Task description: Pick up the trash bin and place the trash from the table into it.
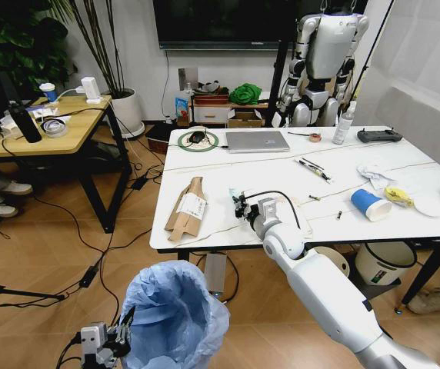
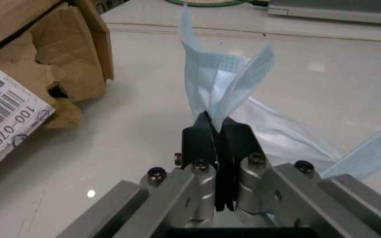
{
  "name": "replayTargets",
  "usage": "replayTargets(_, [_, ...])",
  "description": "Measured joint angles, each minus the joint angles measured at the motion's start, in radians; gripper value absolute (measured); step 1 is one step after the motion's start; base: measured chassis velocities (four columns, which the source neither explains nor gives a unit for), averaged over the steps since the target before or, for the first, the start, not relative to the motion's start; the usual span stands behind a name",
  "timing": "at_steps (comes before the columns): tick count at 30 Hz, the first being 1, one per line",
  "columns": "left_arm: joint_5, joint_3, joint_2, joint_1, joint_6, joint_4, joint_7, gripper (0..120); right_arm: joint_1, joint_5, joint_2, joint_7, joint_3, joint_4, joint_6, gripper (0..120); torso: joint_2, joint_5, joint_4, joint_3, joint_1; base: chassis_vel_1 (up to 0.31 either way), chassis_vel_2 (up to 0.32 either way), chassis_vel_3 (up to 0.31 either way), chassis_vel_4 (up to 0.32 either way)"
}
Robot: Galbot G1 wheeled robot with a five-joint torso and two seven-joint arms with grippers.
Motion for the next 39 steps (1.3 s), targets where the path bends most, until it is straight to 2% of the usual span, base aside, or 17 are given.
replayTargets(7, [0.0, 0.043, 0.028, 0.004, 0.003, -0.012, -0.01, 0, -0.036, 0.034, -0.031, -0.025, 0.034, 0.056, 0.054, 0, 0.0, 0.0004, 0.0002, 0.0, 0.0, 0.0, 0.0, 0.0, 0.0])
replayTargets(10, [0.003, 0.072, 0.046, 0.004, 0.004, -0.014, -0.013, 0, -0.076, 0.068, -0.088, -0.048, 0.07, 0.112, 0.11, 0, 0.0, 0.0004, 0.0003, 0.0, 0.0, 0.0, 0.0, 0.0, 0.0])
replayTargets(13, [0.007, 0.125, 0.07, -0.006, 0.009, -0.015, -0.018, 0, -0.151, 0.127, -0.206, -0.079, 0.135, 0.22, 0.176, 0, 0.0, 0.0003, -0.0003, 0.0, 0.0, 0.0, 0.0, 0.0, 0.0])
replayTargets(15, [0.007, 0.135, 0.076, -0.009, 0.011, -0.015, -0.02, 0, -0.163, 0.142, -0.222, -0.082, 0.145, 0.239, 0.182, 0, 0.0, 0.0004, -0.0006, 0.0, 0.0, 0.0, 0.0, 0.0, 0.0])
replayTargets(19, [0.005, 0.192, 0.134, -0.029, 0.019, -0.012, -0.036, 0, -0.274, 0.282, -0.355, -0.126, 0.228, 0.423, 0.236, 0, 0.0, 0.0004, -0.0001, 0.0, 0.0, 0.0, 0.0, 0.0, 0.0])
replayTargets(21, [0.003, 0.198, 0.145, -0.032, 0.02, -0.012, -0.039, 0, -0.289, 0.303, -0.37, -0.134, 0.236, 0.45, 0.242, 0, 0.0, 0.0005, -0.0002, 0.0, 0.0, 0.0, 0.0, 0.0, 0.0])
replayTargets(23, [-0.007, 0.213, 0.174, -0.042, 0.024, -0.012, -0.05, 0, -0.345, 0.365, -0.423, -0.183, 0.248, 0.551, 0.286, 0, 0.0, 0.0004, -0.0002, 0.0, 0.0, 0.0, 0.0, 0.0, 0.0])
replayTargets(26, [-0.024, 0.222, 0.197, -0.054, 0.026, -0.013, -0.067, 0, -0.387, 0.415, -0.482, -0.258, 0.232, 0.649, 0.335, 0, 0.0, 0.0004, -0.0001, 0.0, 0.0, 0.0, 0.0, 0.0, 0.0])
replayTargets(28, [-0.027, 0.223, 0.199, -0.055, 0.026, -0.014, -0.069, 0, -0.39, 0.42, -0.489, -0.267, 0.226, 0.658, 0.339, 0, 0.0, 0.0003, -0.0001, 0.0, 0.0, 0.0, 0.0, 0.0, 0.0])
replayTargets(32, [-0.042, 0.232, 0.213, -0.053, 0.027, -0.019, -0.078, 0, -0.395, 0.433, -0.563, -0.354, 0.152, 0.733, 0.378, 0, 0.0, 0.0001, 0.0, 0.0, 0.0, 0.0, 0.0, 0.0, 0.0])
replayTargets(34, [-0.043, 0.233, 0.213, -0.053, 0.027, -0.02, -0.078, 0, -0.393, 0.433, -0.566, -0.359, 0.144, 0.736, 0.378, 0, 0.0, 0.0, 0.0, 0.0, 0.0, 0.0, 0.0, 0.0, 0.0])
replayTargets(39, [-0.059, 0.238, 0.204, -0.06, 0.037, -0.043, -0.078, 0, -0.382, 0.407, -0.592, -0.441, 0.012, 0.742, 0.399, 0, 0.0, 0.0, 0.0002, 0.0, 0.0, 0.0, 0.0, 0.0, 0.0])
